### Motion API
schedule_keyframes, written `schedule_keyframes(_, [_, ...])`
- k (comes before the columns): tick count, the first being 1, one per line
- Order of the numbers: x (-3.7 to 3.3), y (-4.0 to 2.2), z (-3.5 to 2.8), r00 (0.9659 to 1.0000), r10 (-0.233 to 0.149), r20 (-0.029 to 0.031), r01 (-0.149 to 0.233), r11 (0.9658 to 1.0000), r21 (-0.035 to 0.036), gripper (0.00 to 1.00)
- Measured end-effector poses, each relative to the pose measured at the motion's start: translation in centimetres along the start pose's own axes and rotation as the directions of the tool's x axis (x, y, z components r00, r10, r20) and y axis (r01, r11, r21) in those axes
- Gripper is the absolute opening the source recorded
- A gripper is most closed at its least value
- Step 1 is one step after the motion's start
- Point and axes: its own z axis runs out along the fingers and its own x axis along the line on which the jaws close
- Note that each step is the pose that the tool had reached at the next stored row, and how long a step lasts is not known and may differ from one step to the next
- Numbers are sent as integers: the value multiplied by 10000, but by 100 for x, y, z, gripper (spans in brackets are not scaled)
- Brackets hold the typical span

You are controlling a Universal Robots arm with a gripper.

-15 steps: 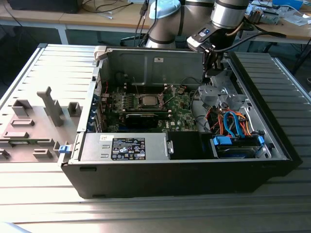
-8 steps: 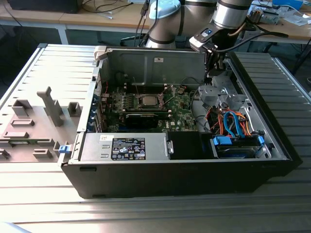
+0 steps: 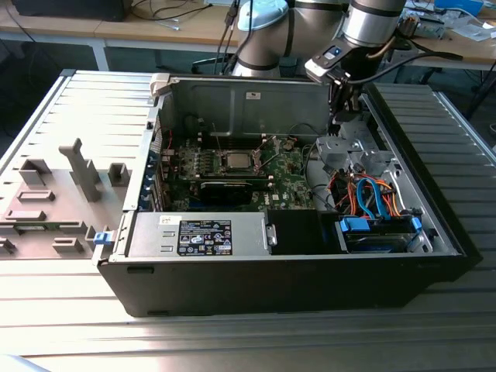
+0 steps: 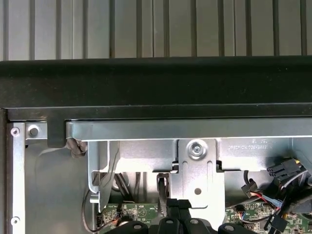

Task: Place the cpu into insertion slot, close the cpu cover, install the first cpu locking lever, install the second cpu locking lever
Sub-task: 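Close the cpu cover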

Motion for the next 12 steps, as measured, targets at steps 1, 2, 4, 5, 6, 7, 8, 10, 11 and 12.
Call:
schedule_keyframes(1, [1, 0, 5, 10000, -1, -1, 1, 10000, 0, 11])
schedule_keyframes(2, [1, -13, 7, 10000, -2, 1, 2, 10000, 1, 11])
schedule_keyframes(4, [0, -61, 8, 10000, -1, -8, 1, 10000, 0, 11])
schedule_keyframes(5, [0, -88, 9, 10000, -3, -22, 3, 10000, 0, 11])
schedule_keyframes(6, [-1, -146, 10, 10000, -5, -85, 5, 10000, 0, 11])
schedule_keyframes(7, [-2, -186, 11, 9999, -6, -167, 6, 10000, 1, 11])
schedule_keyframes(8, [-4, -228, 13, 9995, -10, -312, 10, 10000, 3, 11])
schedule_keyframes(10, [-8, -281, 14, 9988, -14, -482, 15, 10000, 5, 11])
schedule_keyframes(11, [-12, -334, 21, 9986, -16, -538, 16, 10000, 5, 11])
schedule_keyframes(12, [-12, -365, 33, 9985, -16, -538, 16, 10000, 6, 11])
